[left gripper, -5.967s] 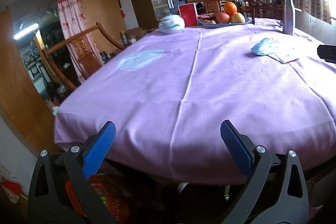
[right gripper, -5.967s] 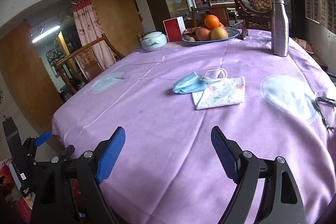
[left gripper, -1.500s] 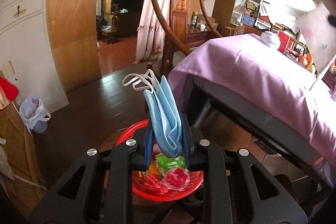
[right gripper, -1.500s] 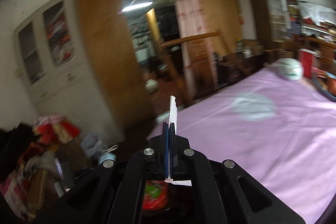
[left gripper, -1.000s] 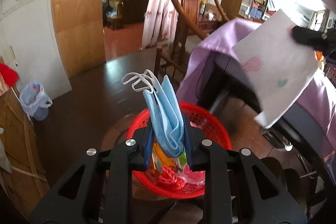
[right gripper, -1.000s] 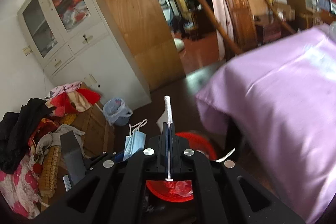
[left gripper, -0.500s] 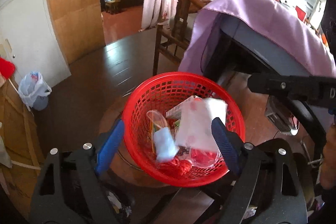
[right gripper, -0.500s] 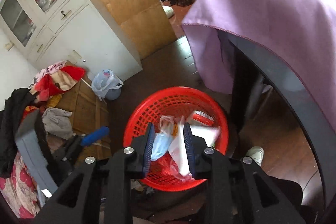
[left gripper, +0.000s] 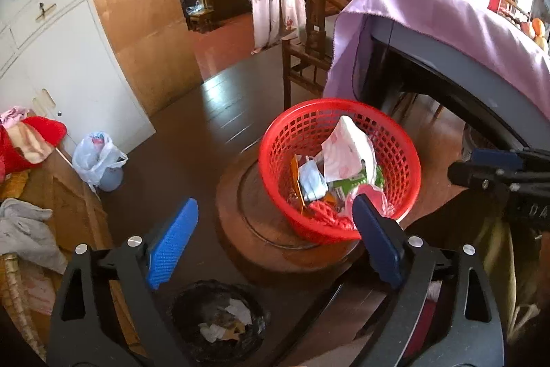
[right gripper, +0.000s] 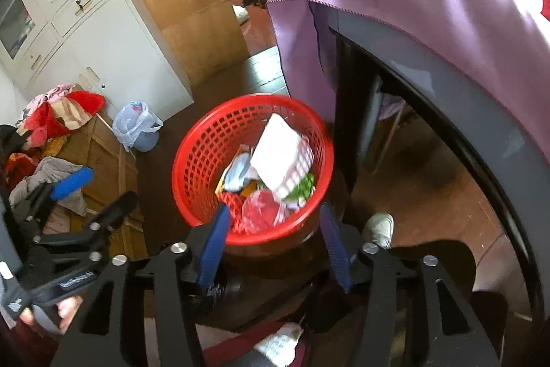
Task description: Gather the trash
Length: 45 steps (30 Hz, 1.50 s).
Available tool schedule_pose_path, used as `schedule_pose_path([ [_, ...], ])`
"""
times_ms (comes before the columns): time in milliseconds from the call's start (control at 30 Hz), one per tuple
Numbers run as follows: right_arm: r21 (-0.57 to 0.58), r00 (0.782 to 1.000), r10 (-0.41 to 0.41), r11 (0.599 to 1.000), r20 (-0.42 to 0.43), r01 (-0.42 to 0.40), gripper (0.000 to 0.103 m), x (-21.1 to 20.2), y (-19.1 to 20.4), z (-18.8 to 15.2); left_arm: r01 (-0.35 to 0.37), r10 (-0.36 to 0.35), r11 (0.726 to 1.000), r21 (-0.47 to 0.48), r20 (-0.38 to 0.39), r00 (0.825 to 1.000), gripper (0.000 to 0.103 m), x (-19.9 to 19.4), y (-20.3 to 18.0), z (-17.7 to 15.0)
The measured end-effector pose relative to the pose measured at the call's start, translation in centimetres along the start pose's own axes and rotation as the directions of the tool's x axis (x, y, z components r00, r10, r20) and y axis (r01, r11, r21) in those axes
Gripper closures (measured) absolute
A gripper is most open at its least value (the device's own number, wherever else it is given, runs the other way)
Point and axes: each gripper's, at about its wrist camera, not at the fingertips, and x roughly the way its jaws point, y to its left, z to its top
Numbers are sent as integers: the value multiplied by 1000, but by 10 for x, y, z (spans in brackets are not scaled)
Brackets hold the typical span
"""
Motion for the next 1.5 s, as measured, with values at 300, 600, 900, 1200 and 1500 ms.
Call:
schedule_pose_path([
  [300,-8,999,-22,1000,46,22,39,-34,29,-28,-5,4,1000,13,71,997,7,-41,6,-12],
  [600,-23,995,-70,997,71,72,32,-53,43,-43,7,-9,1000,24,76,997,7,-44,7,-16],
  [900,-6,996,-65,998,65,66,30,-53,37,-46,-2,-2,999,50,85,996,7,-46,-1,-18],
  [1200,-12,996,-64,998,57,65,29,-51,40,-47,7,-10,999,44,82,997,7,-45,-3,-16],
  [1500,-11,997,-63,998,52,64,29,-50,39,-50,10,-14,999,44,85,996,7,-45,-4,-17],
])
